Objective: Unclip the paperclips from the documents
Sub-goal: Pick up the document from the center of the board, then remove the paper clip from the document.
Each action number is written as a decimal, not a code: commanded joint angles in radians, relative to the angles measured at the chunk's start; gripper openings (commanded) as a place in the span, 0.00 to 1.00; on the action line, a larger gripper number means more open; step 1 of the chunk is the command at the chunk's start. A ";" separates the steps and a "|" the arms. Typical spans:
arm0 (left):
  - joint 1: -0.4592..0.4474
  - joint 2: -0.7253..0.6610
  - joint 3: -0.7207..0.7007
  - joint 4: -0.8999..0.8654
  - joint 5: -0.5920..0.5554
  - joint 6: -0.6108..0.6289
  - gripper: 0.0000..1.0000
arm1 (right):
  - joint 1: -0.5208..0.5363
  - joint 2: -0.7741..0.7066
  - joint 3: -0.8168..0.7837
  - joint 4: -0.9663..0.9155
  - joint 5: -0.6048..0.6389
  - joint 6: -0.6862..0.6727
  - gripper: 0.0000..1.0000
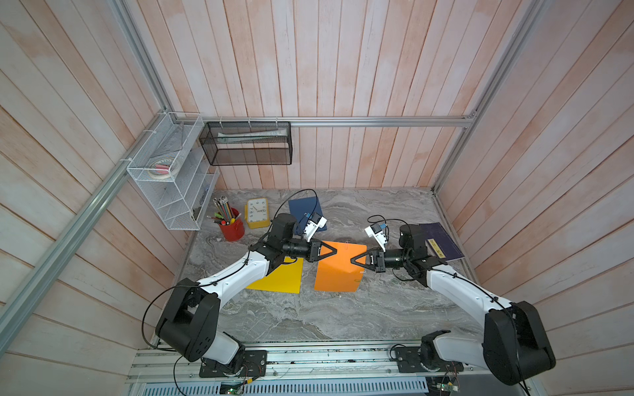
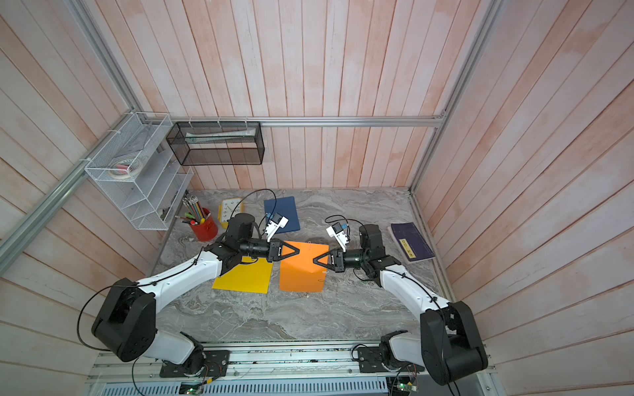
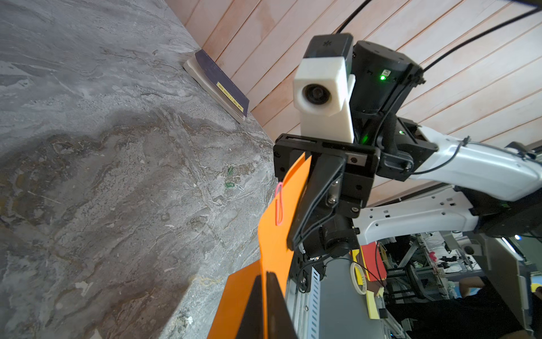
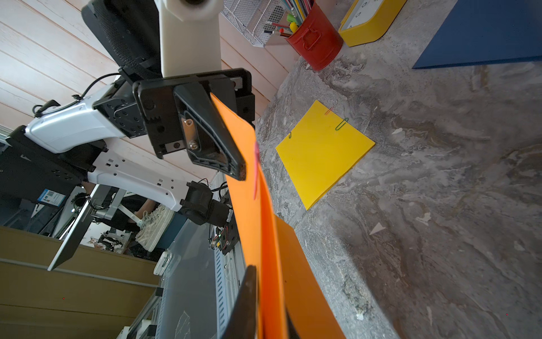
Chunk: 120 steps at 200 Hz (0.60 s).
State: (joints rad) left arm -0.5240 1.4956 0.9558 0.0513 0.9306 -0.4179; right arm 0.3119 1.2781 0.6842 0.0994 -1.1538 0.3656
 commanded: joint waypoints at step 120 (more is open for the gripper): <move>-0.001 -0.060 0.099 -0.271 0.003 0.268 0.00 | -0.054 -0.114 0.206 -0.388 0.329 -0.290 0.53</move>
State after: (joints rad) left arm -0.5240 1.4567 1.0111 -0.1520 0.9005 -0.2272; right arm 0.2592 1.1992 0.8562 -0.2344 -0.8684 0.1268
